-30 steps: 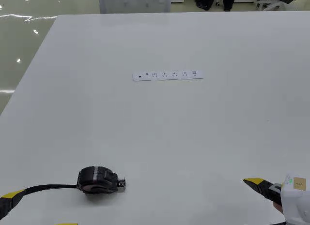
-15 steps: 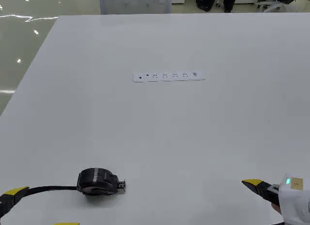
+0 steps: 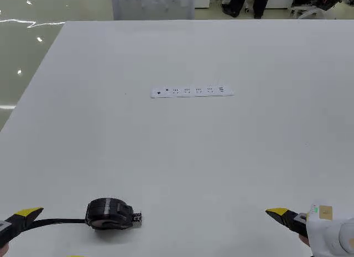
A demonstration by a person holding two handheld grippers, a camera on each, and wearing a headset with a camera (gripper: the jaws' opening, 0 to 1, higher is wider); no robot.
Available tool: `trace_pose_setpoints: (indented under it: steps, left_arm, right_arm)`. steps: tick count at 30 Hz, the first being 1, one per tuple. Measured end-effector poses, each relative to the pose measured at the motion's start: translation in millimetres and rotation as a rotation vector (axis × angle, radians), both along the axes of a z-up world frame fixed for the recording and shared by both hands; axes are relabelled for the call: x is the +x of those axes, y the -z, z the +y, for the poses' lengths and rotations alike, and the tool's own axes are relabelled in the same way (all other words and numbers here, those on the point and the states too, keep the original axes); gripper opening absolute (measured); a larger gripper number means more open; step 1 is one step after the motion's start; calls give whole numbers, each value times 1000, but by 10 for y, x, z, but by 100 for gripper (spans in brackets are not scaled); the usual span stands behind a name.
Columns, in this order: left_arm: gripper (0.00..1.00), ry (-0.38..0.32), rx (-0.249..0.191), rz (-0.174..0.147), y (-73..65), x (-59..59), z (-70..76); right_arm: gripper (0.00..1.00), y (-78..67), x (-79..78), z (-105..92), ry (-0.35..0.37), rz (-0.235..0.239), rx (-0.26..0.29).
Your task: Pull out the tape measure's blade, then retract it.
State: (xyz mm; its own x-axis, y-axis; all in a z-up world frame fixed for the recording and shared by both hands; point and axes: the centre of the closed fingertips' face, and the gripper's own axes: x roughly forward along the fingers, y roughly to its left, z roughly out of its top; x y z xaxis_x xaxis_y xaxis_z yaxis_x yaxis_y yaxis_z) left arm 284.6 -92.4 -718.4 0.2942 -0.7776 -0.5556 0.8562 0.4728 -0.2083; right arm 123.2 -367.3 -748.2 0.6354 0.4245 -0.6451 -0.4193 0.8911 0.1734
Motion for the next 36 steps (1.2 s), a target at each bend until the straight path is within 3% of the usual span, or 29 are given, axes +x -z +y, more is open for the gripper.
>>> trace_pose_setpoints:
  steps: [11,18,21,29,33,36]
  left_arm:
    - [95,123,26,-24,68,14,-160]
    - [92,197,59,-19,179,45,-264]
    - [88,267,116,-43,279,54,-288]
    - [76,352,140,-54,370,112,-374]
    - [69,386,147,-41,428,123,-414]
    - [62,410,150,-54,469,156,-441]
  right_arm:
    - [89,42,131,139,-65,-10,16]
    - [88,82,242,240,-103,-14,25]
    - [87,114,300,279,-130,-20,12]
    - [85,196,404,401,-184,-12,10]
    - [84,210,453,459,-199,-10,20]
    - [85,218,494,498,-202,-6,30]
